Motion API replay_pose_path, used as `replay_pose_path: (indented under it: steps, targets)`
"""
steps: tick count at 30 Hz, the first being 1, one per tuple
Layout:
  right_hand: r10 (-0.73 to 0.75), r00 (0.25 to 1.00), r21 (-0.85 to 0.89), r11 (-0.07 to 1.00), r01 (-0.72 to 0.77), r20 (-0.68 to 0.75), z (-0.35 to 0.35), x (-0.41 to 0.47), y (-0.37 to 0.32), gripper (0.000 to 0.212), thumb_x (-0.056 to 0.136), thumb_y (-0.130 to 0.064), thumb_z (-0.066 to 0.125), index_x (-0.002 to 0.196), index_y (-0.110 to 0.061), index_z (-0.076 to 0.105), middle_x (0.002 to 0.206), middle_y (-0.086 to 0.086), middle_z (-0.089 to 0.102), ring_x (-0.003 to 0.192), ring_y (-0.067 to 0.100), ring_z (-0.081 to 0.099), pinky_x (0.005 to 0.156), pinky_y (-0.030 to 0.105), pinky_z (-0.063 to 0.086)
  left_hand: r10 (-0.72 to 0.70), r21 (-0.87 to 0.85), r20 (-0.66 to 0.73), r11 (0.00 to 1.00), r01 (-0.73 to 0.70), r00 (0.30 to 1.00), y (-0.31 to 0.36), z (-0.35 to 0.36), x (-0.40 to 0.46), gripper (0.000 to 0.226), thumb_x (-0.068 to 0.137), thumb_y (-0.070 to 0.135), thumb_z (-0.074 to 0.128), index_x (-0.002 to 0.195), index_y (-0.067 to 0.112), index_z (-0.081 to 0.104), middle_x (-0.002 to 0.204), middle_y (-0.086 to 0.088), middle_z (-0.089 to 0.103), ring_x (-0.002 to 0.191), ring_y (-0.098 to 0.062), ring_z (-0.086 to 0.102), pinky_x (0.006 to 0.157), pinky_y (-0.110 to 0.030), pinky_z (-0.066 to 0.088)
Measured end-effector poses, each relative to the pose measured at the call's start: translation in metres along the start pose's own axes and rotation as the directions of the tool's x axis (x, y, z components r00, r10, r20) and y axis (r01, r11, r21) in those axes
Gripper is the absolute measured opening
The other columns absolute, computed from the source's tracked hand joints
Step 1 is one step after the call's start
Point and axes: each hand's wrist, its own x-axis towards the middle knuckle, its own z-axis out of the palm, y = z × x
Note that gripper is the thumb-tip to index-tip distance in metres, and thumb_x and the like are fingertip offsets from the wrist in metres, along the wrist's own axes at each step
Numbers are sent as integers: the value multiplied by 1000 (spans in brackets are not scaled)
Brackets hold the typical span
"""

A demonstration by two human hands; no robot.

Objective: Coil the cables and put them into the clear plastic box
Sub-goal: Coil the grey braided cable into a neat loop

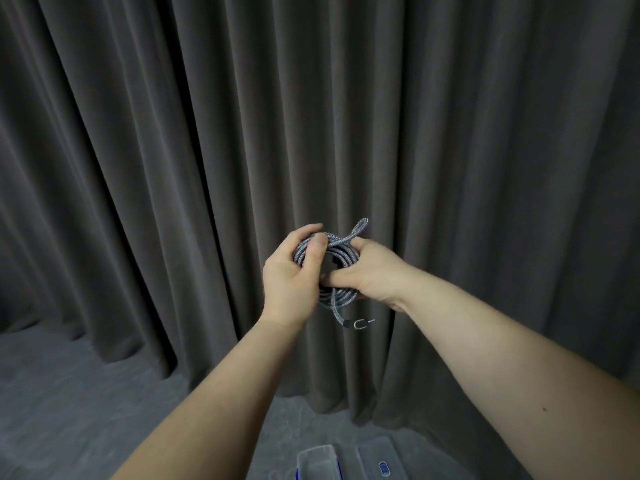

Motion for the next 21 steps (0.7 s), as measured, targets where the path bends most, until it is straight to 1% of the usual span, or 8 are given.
replay_pose_path:
  steps: [2, 5, 6, 12, 14, 17, 18, 21]
  targets:
    - [6, 999, -106, 994, -11, -47, 1, 0, -2, 48, 59, -22, 79, 104, -22, 63, 87, 3, 74, 79, 20, 71, 79, 42, 59, 11, 13, -15, 1000, -11, 1000, 1, 1, -1, 13, 95, 18, 59, 101, 26, 68, 91, 12, 70, 84, 5, 64, 79, -10, 46]
    - [26, 992, -252, 966, -56, -123, 1, -5, -8, 42, 66, -21, 73, 105, -23, 56, 75, 2, 69, 53, 16, 63, 47, 30, 53, 10, 19, -45, 1000, -9, 999, 0, 1, -1, 14, 95, 20, 60, 103, 29, 67, 95, 13, 70, 88, 5, 64, 80, -8, 46]
    - [33, 990, -296, 952, -73, -139, 0, -7, -10, 42, 66, -23, 72, 105, -23, 54, 73, 1, 69, 49, 16, 62, 44, 29, 52, 8, 30, -49, 1000, -7, 999, 0, 1, -1, 15, 95, 21, 60, 105, 30, 67, 96, 13, 71, 89, 5, 65, 82, -9, 47]
    - [65, 996, -317, 945, -82, -65, -3, -20, -28, 37, 77, -16, 73, 105, -15, 49, 70, 11, 70, 56, 24, 70, 57, 48, 59, 11, 97, -112, 995, 0, 994, -5, -7, 10, 23, 94, 27, 62, 116, 22, 68, 109, 9, 70, 102, 3, 63, 94, -16, 48]
    - [38, 999, -362, 931, -46, -31, -3, -24, -32, 31, 82, -12, 69, 104, -13, 48, 64, 9, 68, 54, 22, 69, 57, 42, 60, 10, 124, -131, 992, 7, 991, -5, -11, 13, 25, 93, 29, 62, 116, 22, 68, 110, 9, 70, 103, 2, 63, 97, -19, 48]
    - [-5, 1000, -464, 886, -3, -16, -1, -24, -35, 35, 84, -11, 65, 110, -20, 44, 64, 3, 67, 47, 13, 63, 48, 26, 53, -1, 143, -150, 989, 23, 989, -5, -16, 16, 21, 93, 30, 62, 113, 27, 68, 106, 16, 68, 102, 4, 62, 99, -24, 48]
    - [-25, 1000, -510, 860, 15, -13, -2, -23, -36, 36, 84, -14, 65, 113, -21, 44, 71, 3, 68, 52, 12, 64, 52, 25, 51, -3, 140, -155, 990, 25, 988, -5, -18, 16, 20, 93, 31, 62, 112, 27, 68, 105, 16, 68, 102, 4, 62, 99, -25, 48]
    - [-110, 994, -685, 723, 85, 8, -2, -23, -38, 33, 87, -22, 63, 116, -19, 47, 94, 2, 68, 89, 19, 63, 75, 29, 49, 20, 151, -170, 988, 6, 985, -5, -22, 19, 21, 93, 30, 62, 113, 26, 68, 105, 14, 69, 102, 2, 63, 98, -25, 49]
